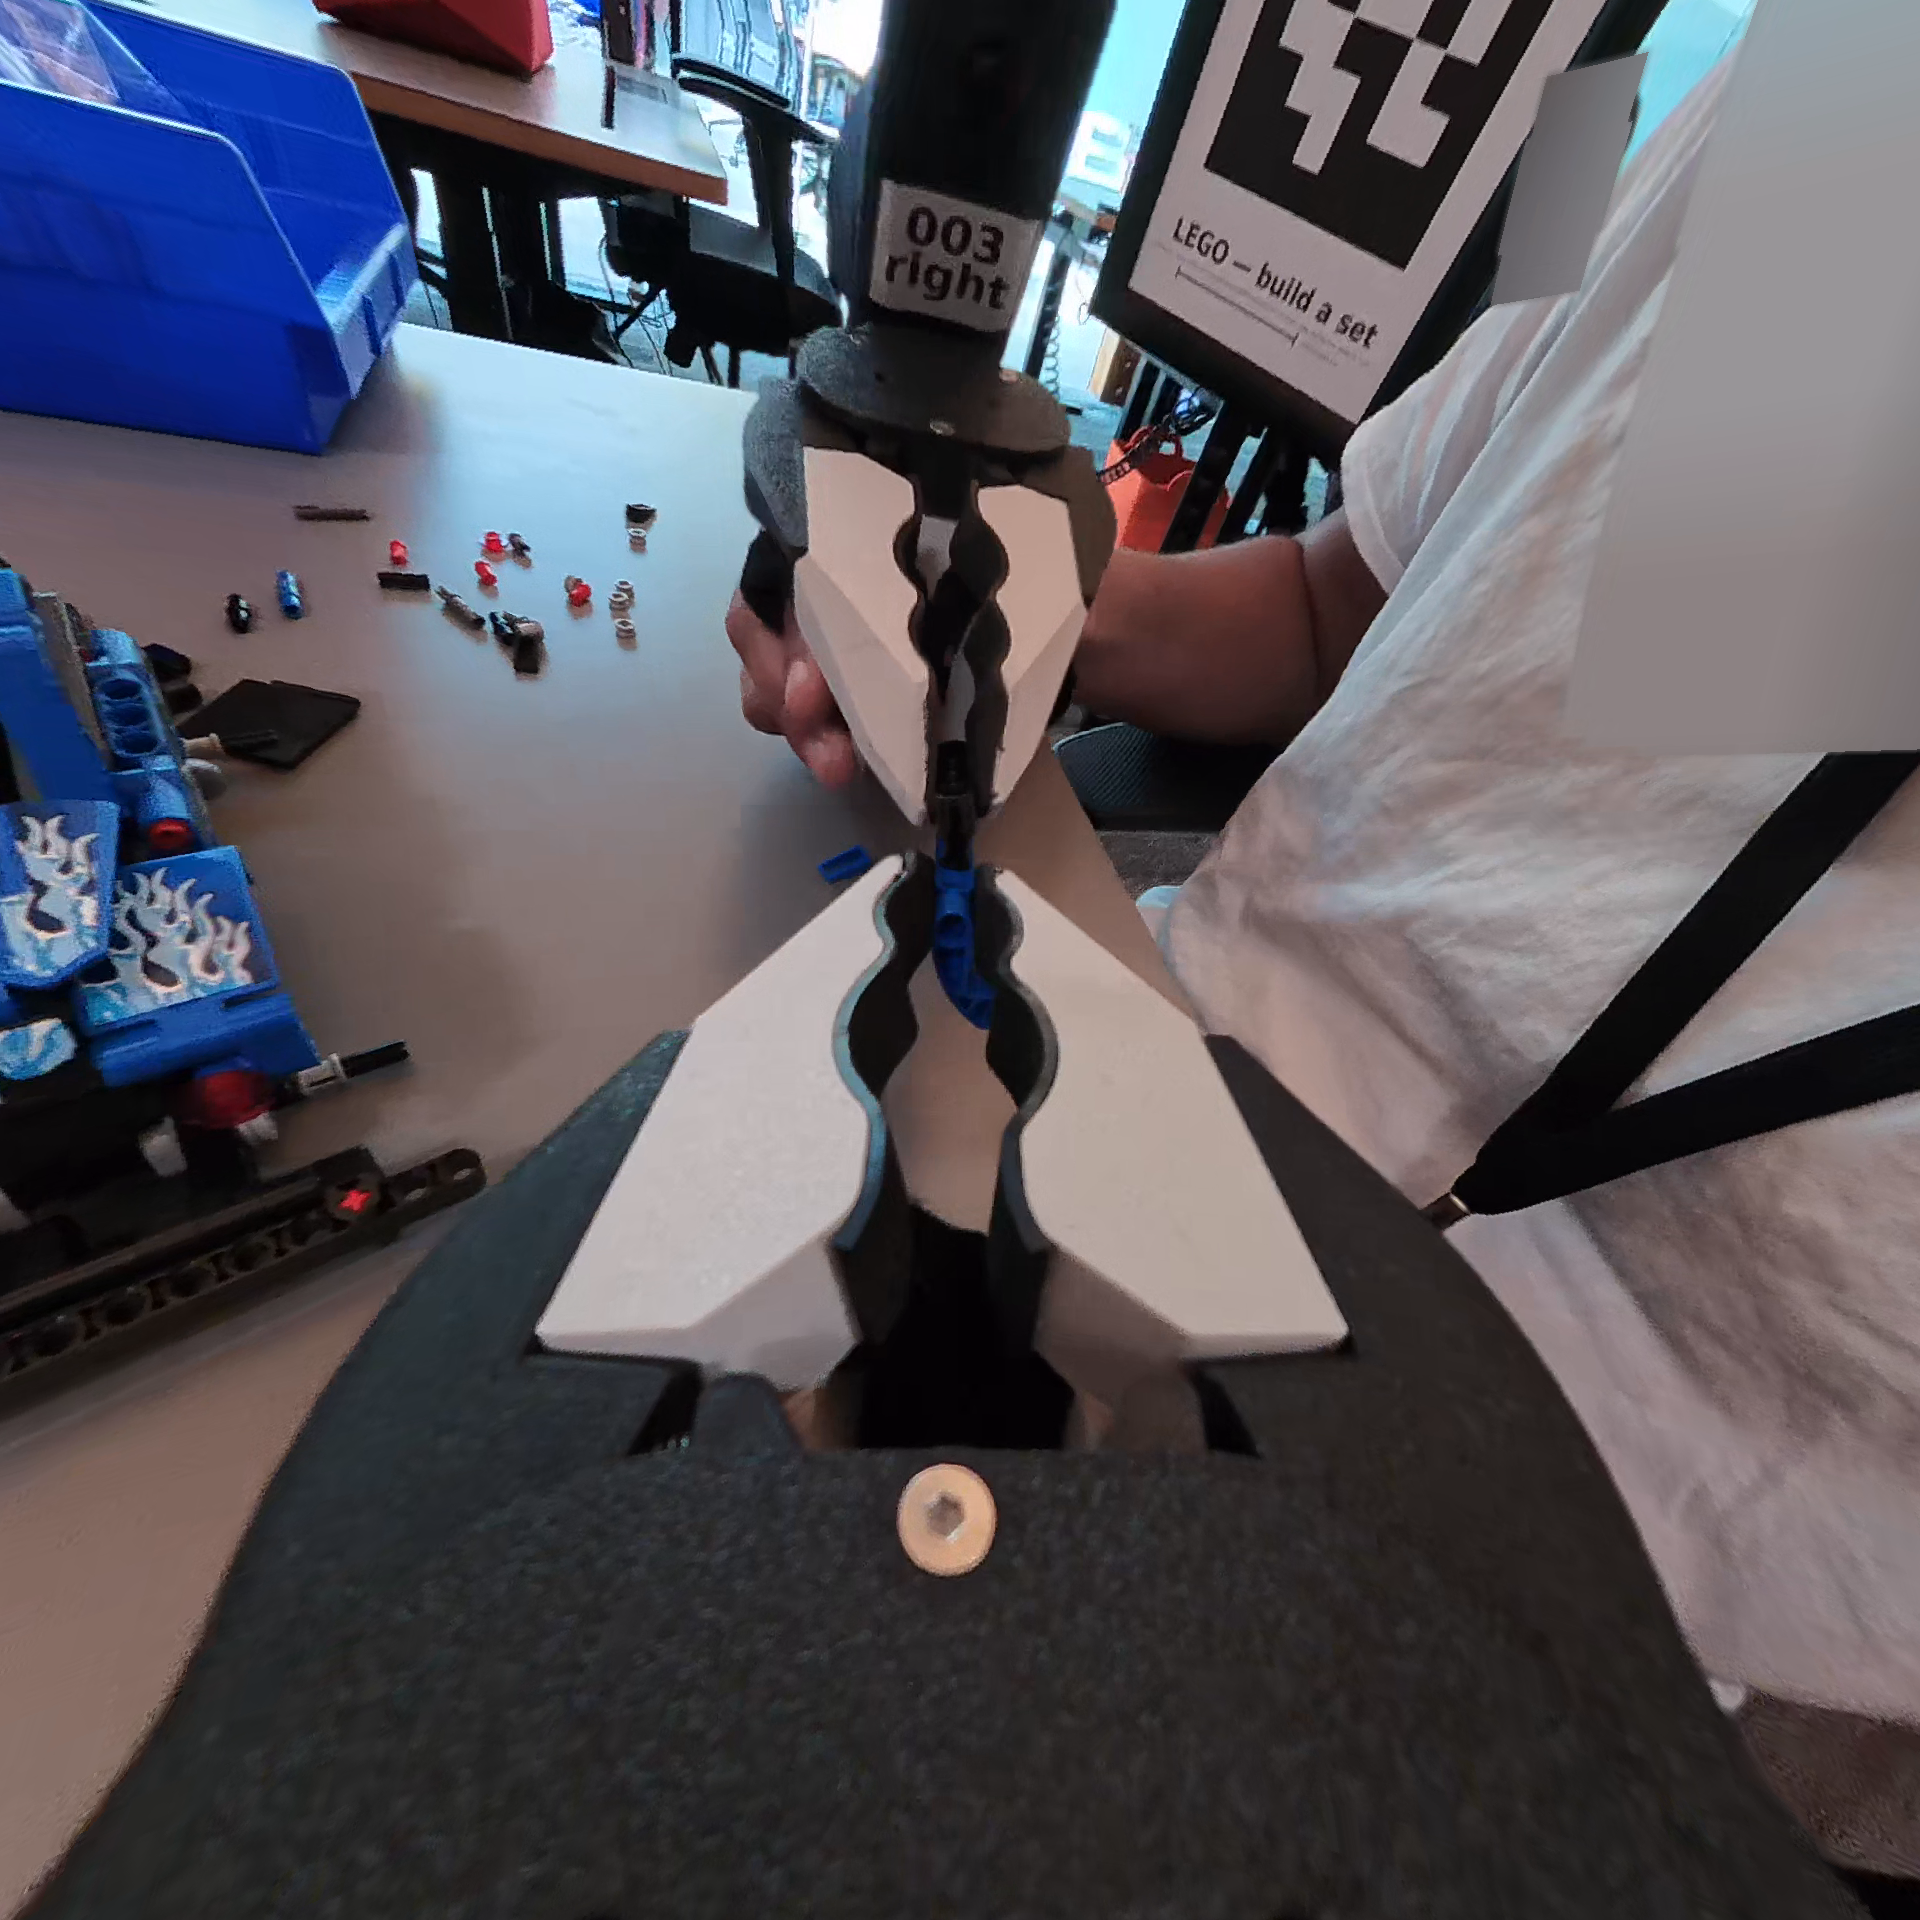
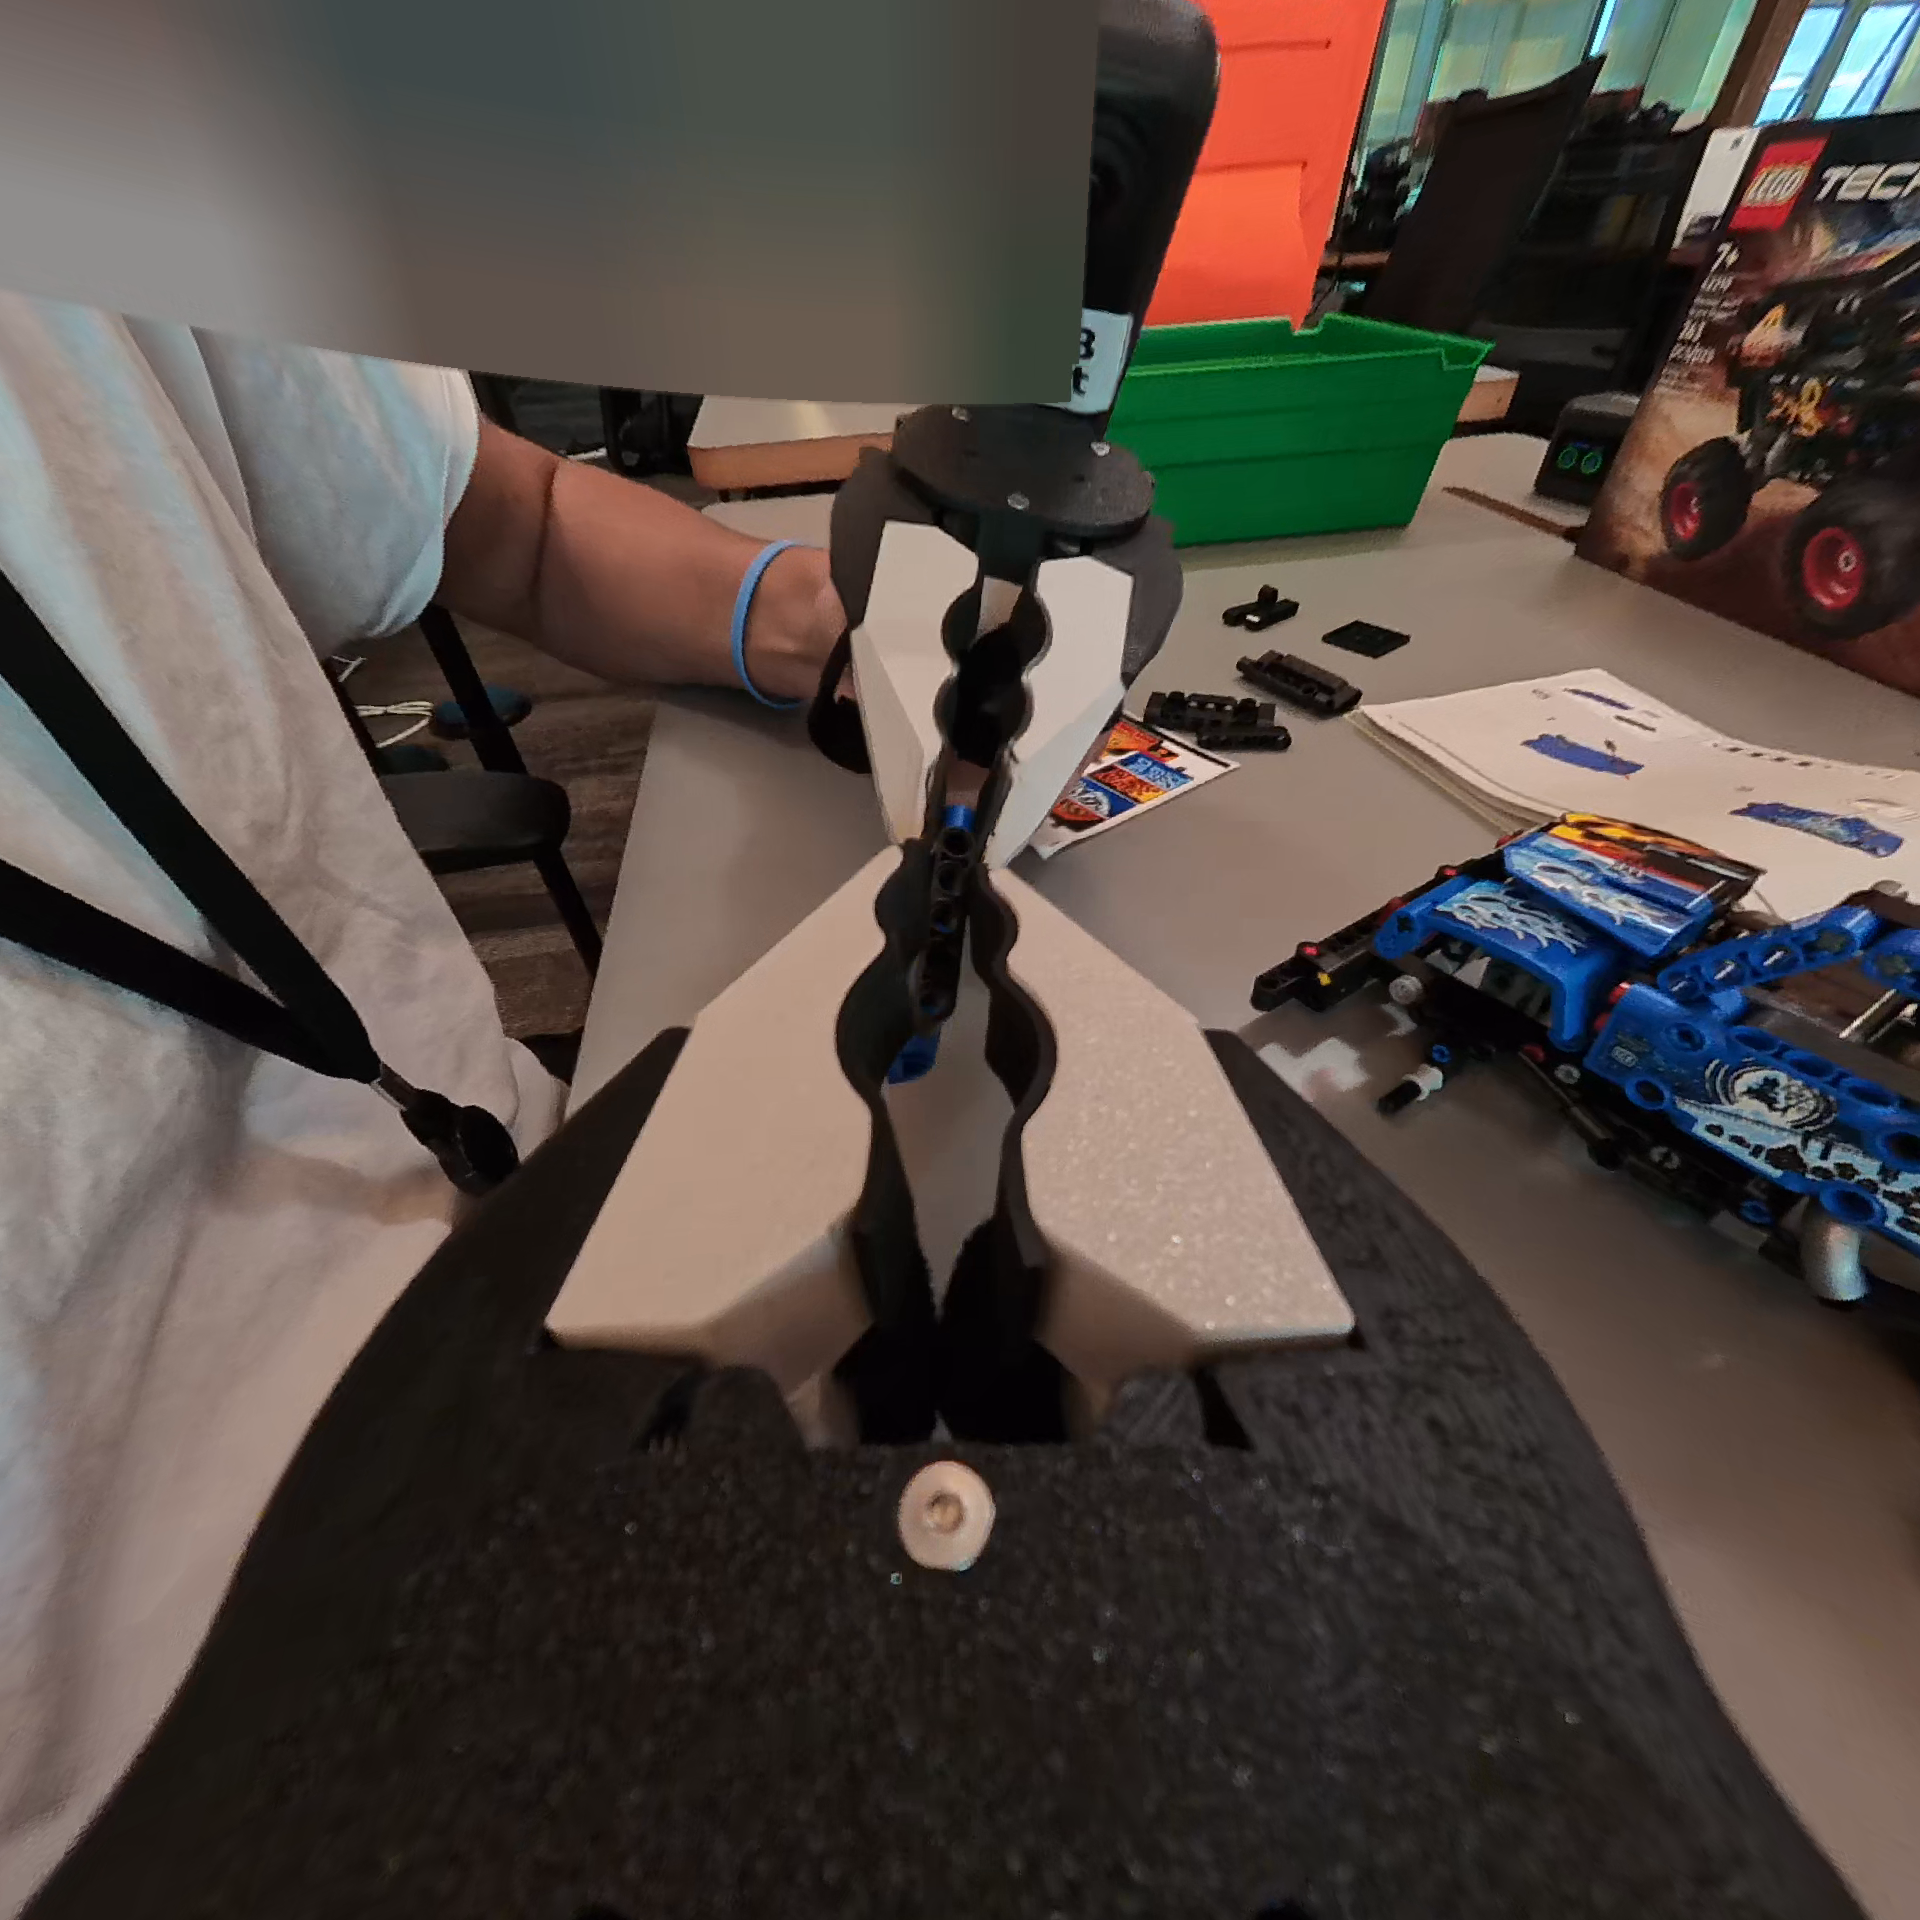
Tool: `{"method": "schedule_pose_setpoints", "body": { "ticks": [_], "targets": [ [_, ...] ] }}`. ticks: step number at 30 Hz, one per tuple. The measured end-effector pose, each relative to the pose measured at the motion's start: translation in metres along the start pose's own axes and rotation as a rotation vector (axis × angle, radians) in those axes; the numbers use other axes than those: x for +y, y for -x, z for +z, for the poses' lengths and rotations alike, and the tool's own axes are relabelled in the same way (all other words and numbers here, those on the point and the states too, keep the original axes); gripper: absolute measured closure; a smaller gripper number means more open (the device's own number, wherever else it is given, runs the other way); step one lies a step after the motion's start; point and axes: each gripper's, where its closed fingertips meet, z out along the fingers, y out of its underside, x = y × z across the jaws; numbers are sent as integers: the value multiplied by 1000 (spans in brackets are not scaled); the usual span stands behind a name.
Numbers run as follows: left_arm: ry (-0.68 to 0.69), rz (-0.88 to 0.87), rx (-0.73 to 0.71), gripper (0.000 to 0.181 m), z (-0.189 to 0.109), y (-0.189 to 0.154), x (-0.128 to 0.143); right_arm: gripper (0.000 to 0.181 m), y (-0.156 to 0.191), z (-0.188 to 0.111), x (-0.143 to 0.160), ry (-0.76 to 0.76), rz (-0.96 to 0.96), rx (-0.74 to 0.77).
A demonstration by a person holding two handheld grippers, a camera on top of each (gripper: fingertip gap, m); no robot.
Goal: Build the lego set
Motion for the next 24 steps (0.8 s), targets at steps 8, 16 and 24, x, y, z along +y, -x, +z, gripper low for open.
{"method": "schedule_pose_setpoints", "body": {
  "ticks": [8, 16, 24],
  "targets": [
    [-51, -103, 26, 176, -2, 3, -5, 174, -4, -1, -1, 52, -53, 63],
    [-295, -255, 144, 178, -18, -3, -47, 174, -6, 14, 39, 294, -241, 150],
    [-99, -69, -115, 178, -29, 28, -22, 175, -22, 6, 14, 235, -161, 211]
  ]
}}
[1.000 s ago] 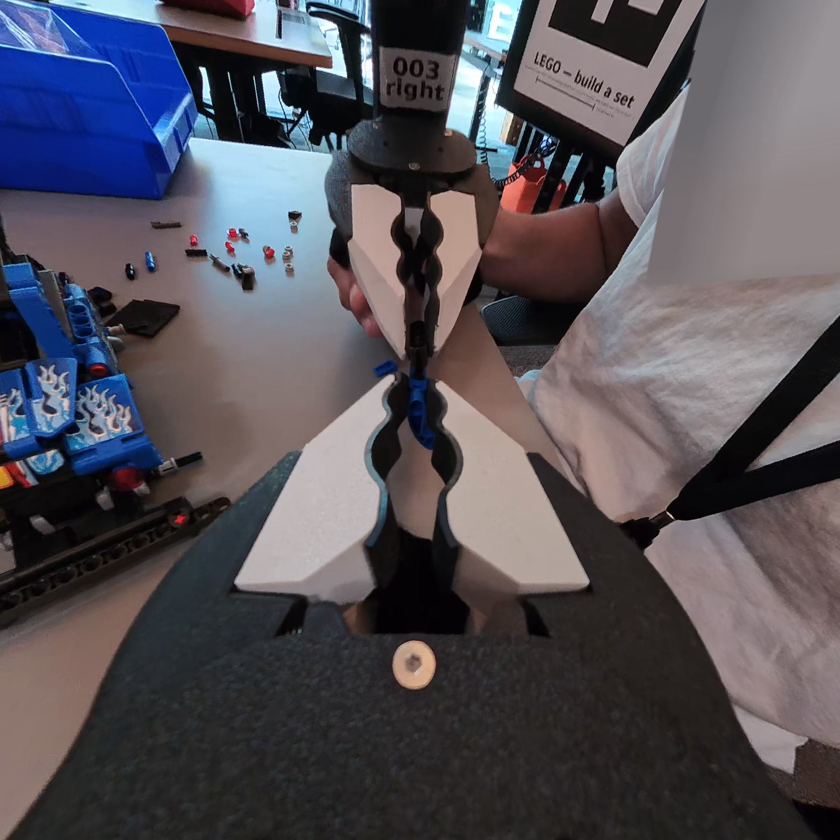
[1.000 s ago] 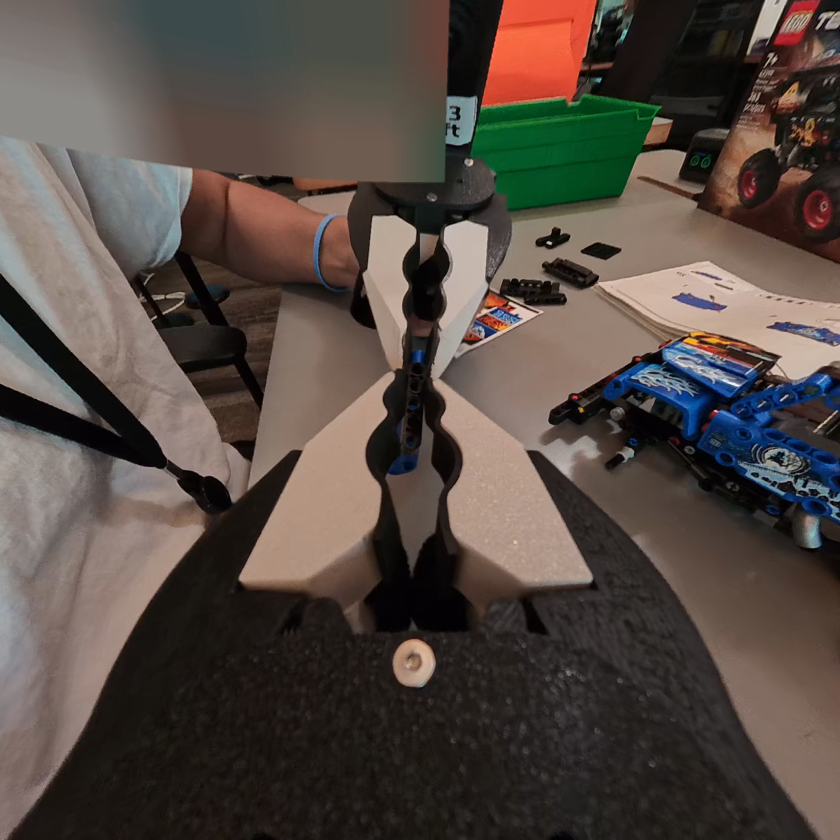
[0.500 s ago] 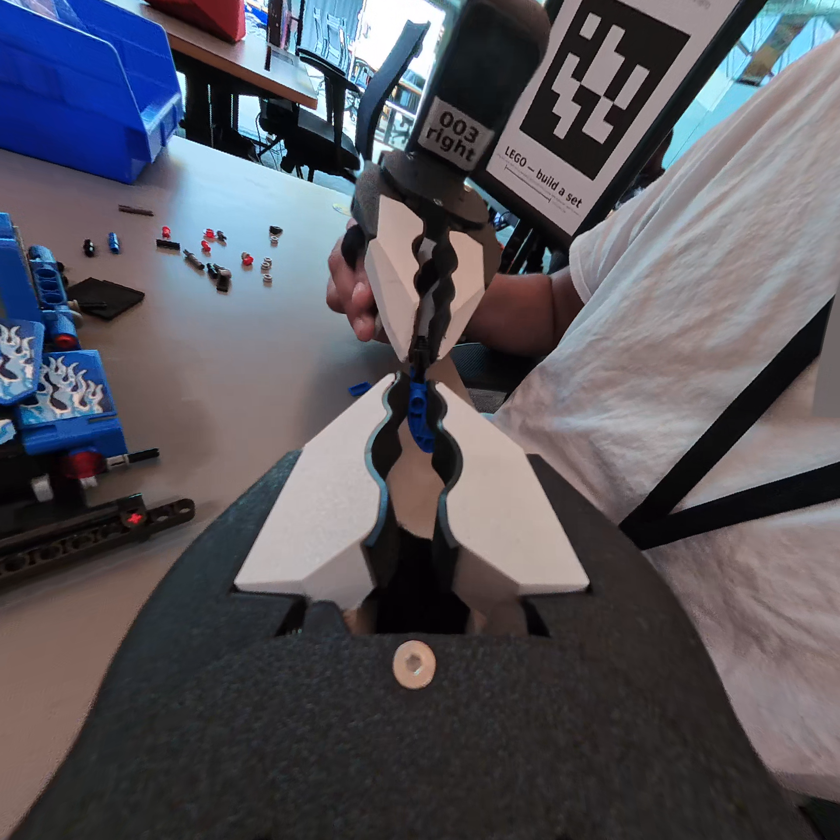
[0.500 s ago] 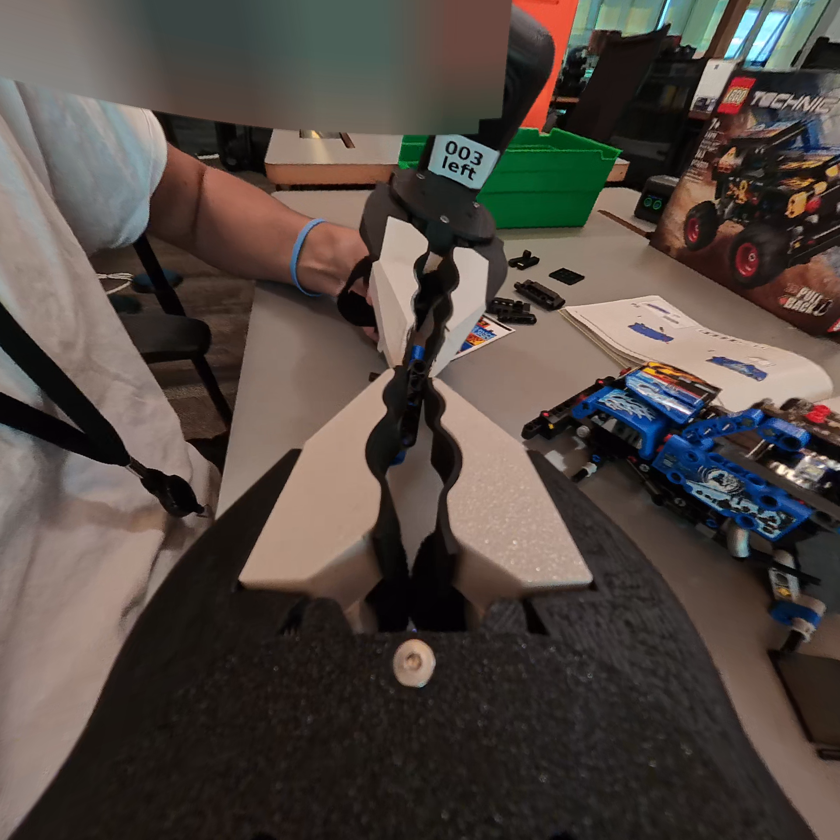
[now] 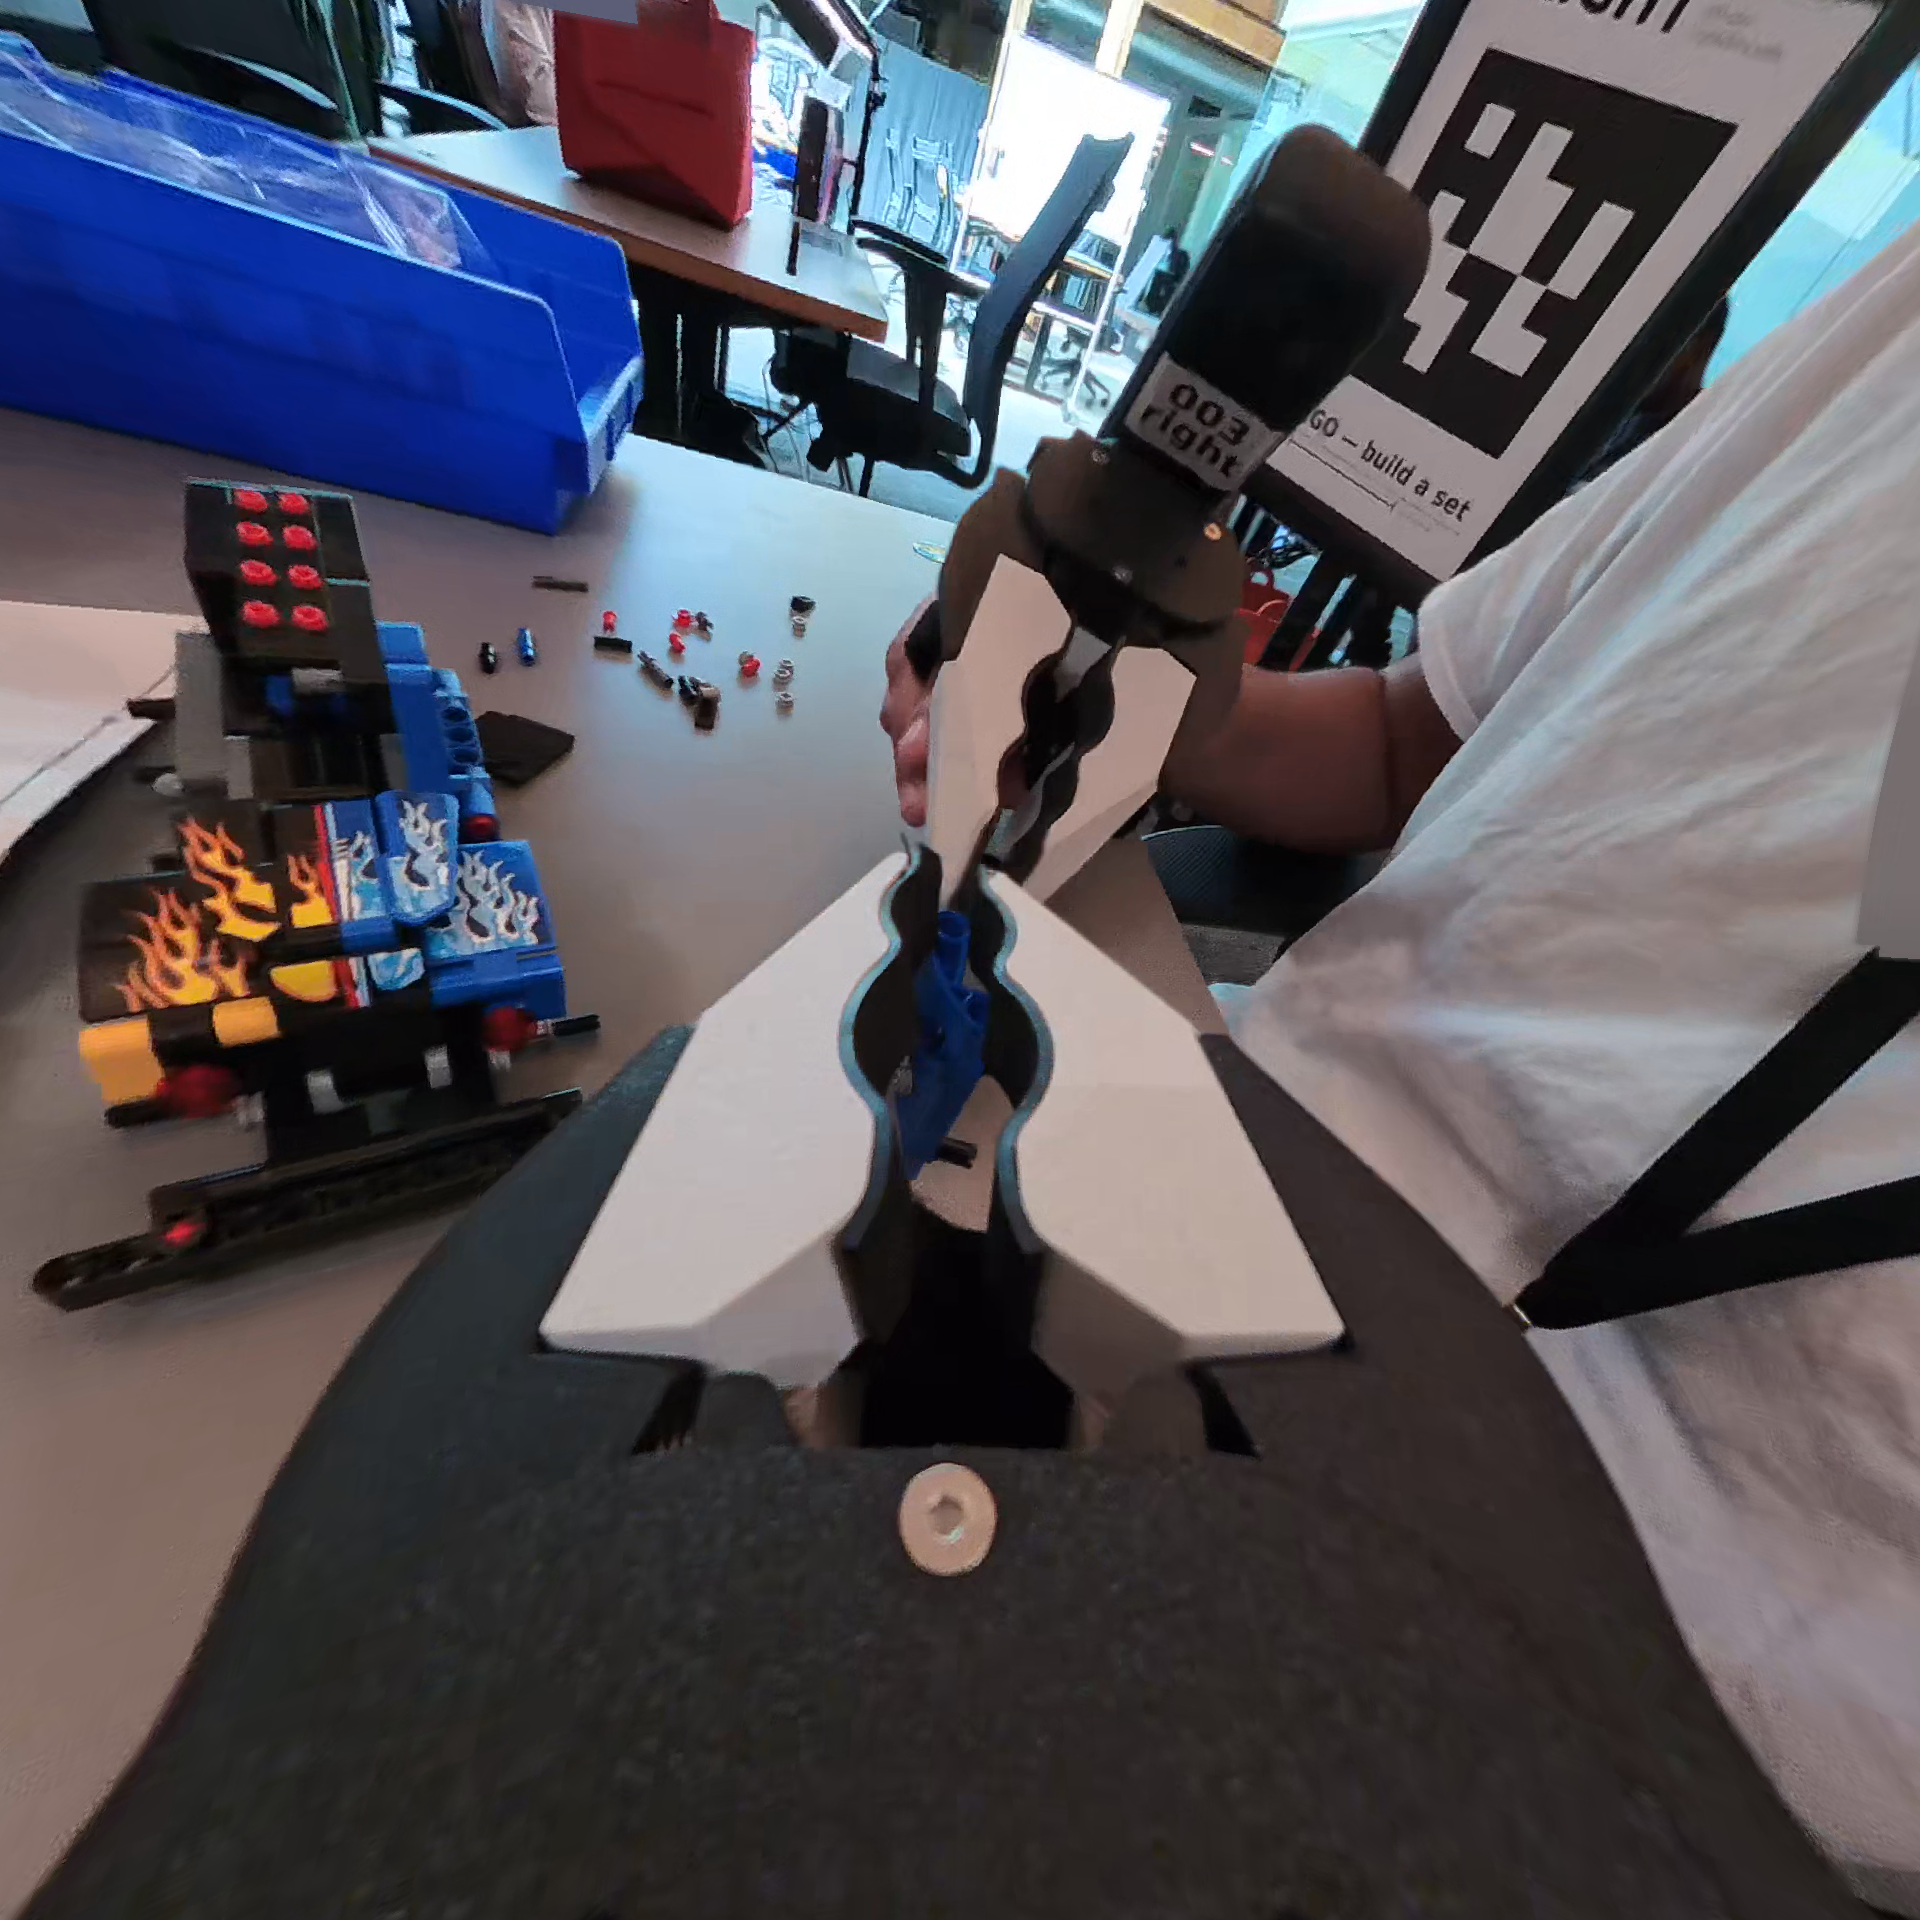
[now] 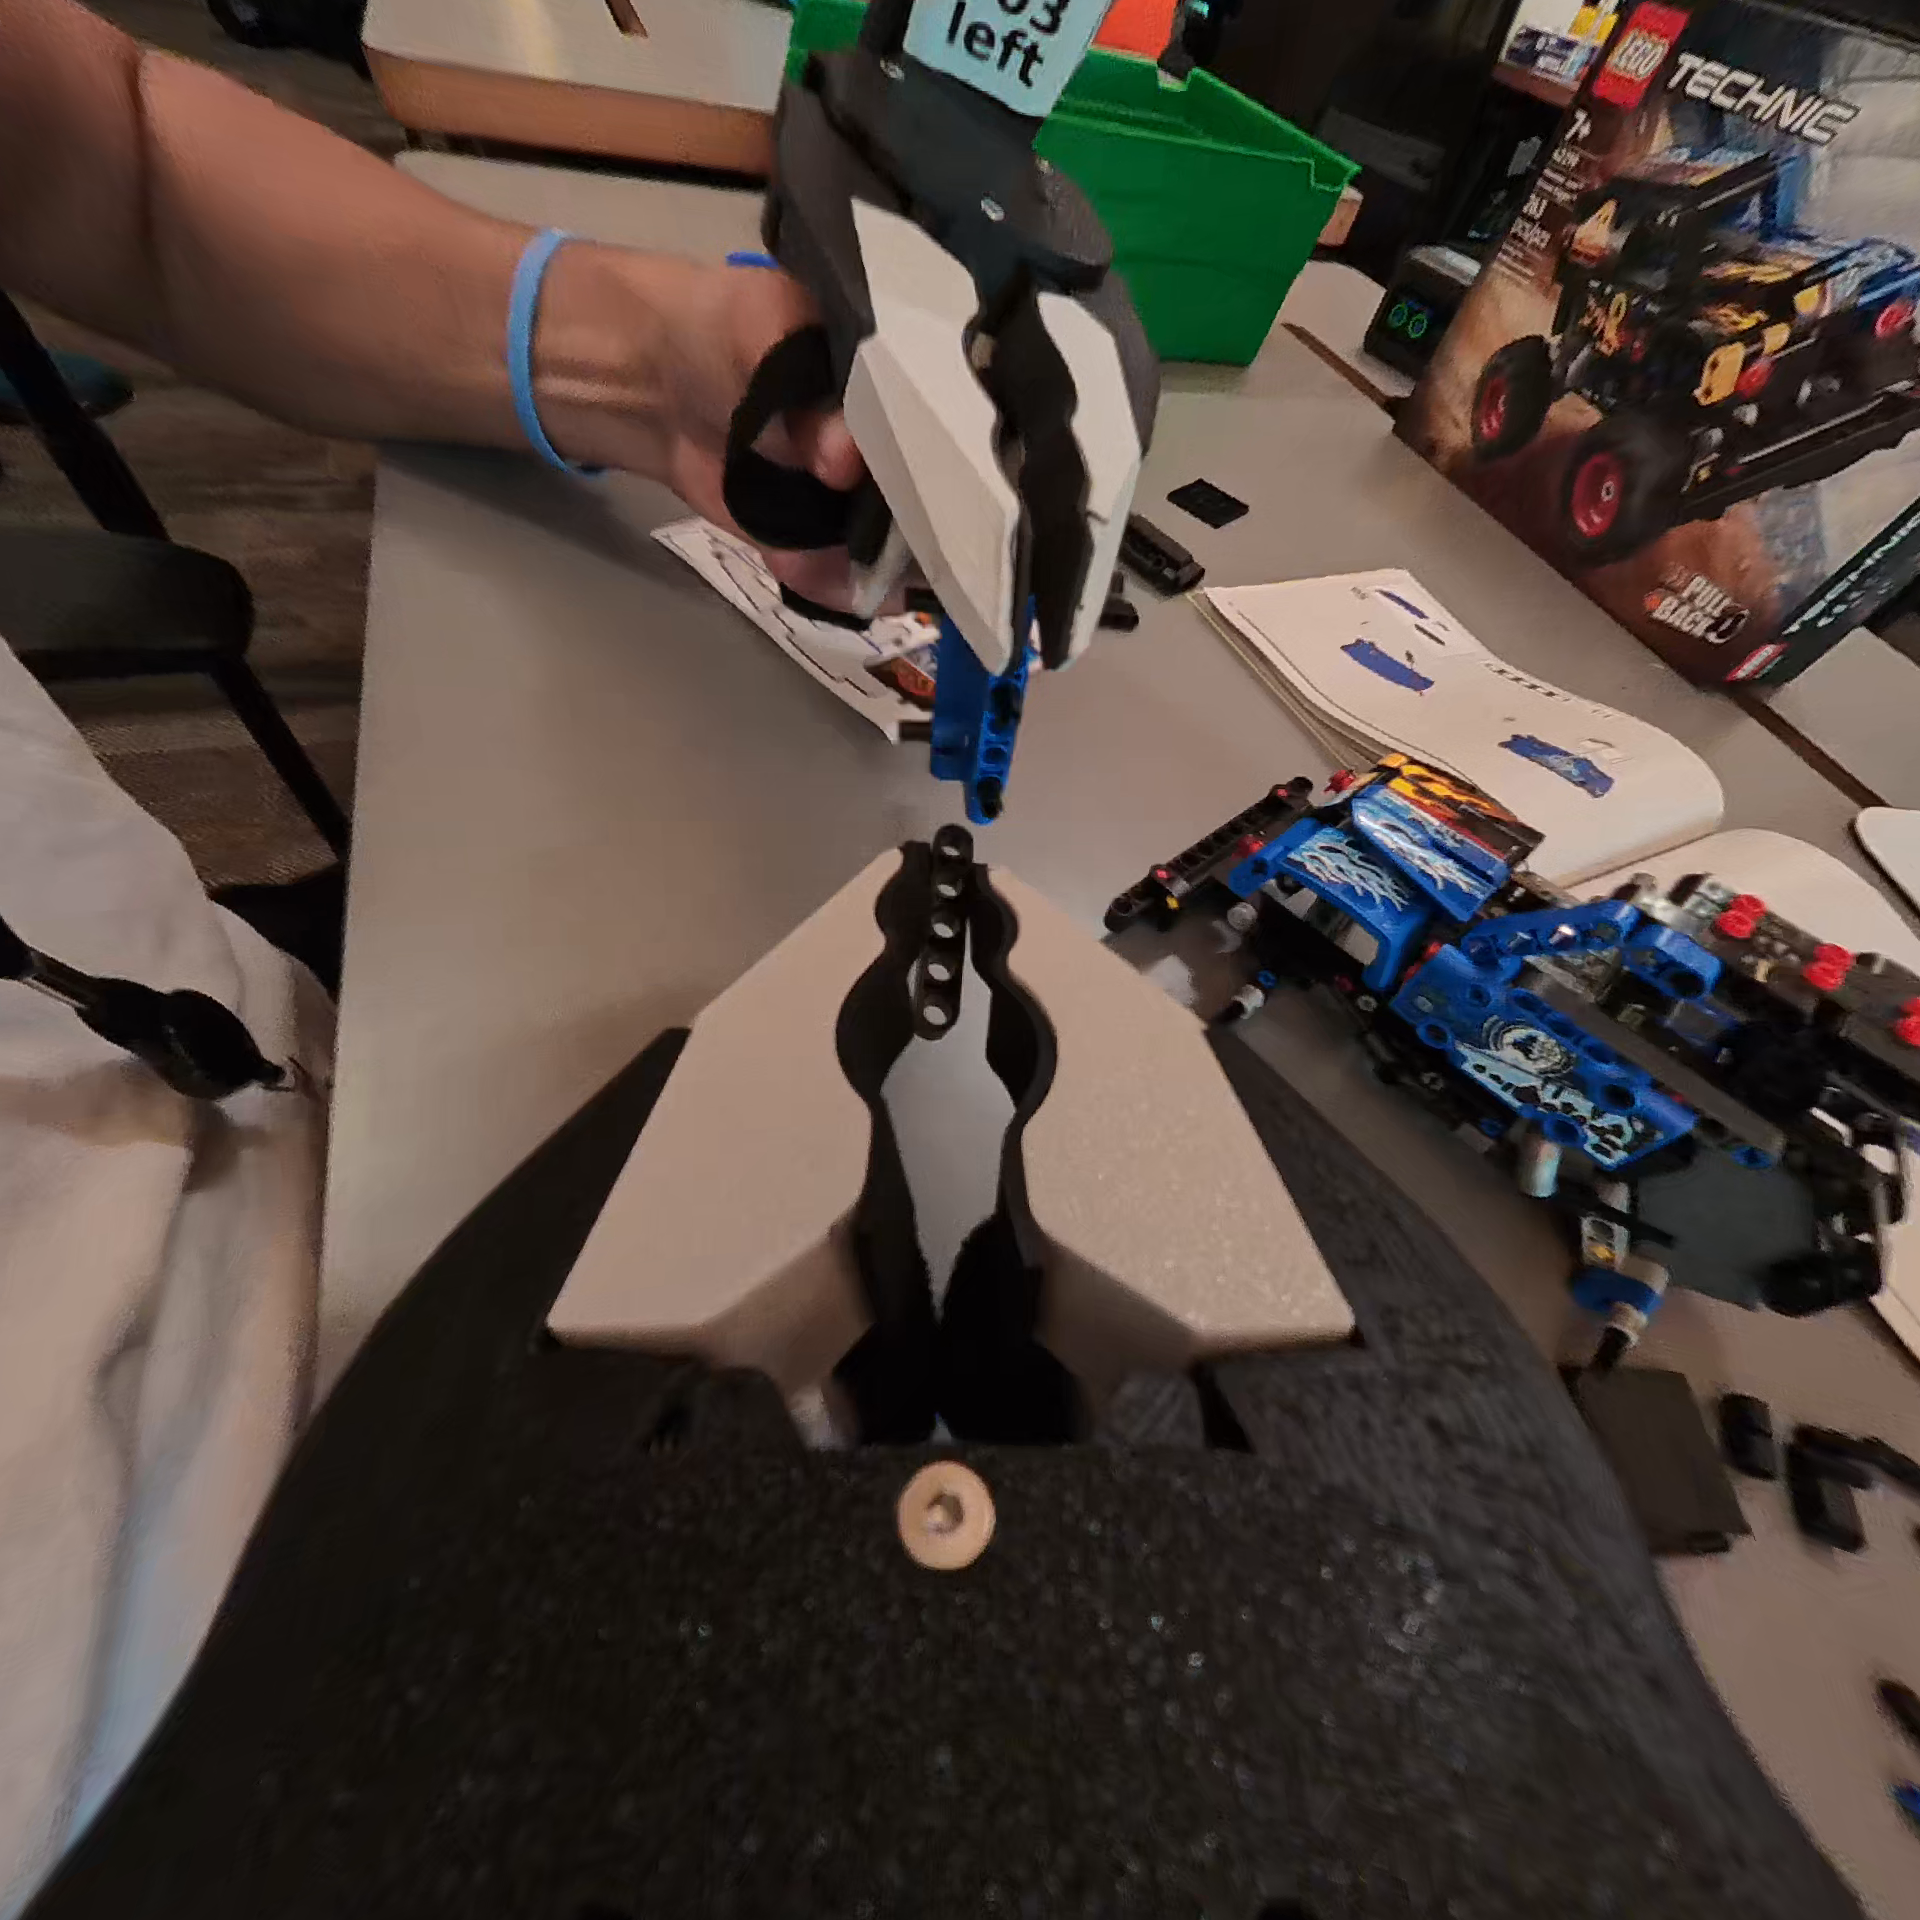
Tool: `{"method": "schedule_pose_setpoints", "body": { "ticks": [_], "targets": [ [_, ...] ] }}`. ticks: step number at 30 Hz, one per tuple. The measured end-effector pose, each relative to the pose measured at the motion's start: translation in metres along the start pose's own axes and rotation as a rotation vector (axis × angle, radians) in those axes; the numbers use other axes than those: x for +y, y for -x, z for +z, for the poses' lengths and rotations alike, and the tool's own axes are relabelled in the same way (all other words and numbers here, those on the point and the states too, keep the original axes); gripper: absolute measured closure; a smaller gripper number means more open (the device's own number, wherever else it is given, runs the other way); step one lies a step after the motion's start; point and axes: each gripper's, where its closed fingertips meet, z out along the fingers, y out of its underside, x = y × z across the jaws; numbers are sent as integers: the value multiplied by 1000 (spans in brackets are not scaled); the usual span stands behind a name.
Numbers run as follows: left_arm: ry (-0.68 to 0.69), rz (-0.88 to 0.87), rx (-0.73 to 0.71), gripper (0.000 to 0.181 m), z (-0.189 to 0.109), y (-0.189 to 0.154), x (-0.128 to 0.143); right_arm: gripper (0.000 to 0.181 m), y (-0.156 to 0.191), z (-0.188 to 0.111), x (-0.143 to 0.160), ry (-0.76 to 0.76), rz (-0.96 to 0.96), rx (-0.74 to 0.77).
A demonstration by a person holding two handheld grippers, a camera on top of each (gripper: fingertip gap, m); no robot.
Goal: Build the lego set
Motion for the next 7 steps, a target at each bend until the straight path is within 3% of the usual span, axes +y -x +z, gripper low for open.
{"method": "schedule_pose_setpoints", "body": {
  "ticks": [4, 7],
  "targets": [
    [-24, -88, -2, 178, 4, 8, 4, 175, -10, 2, 4, 26, 140, -3],
    [162, -109, -76, 177, 12, 22, 37, 175, -18, -2, 20, 108, 145, 30]
  ]
}}
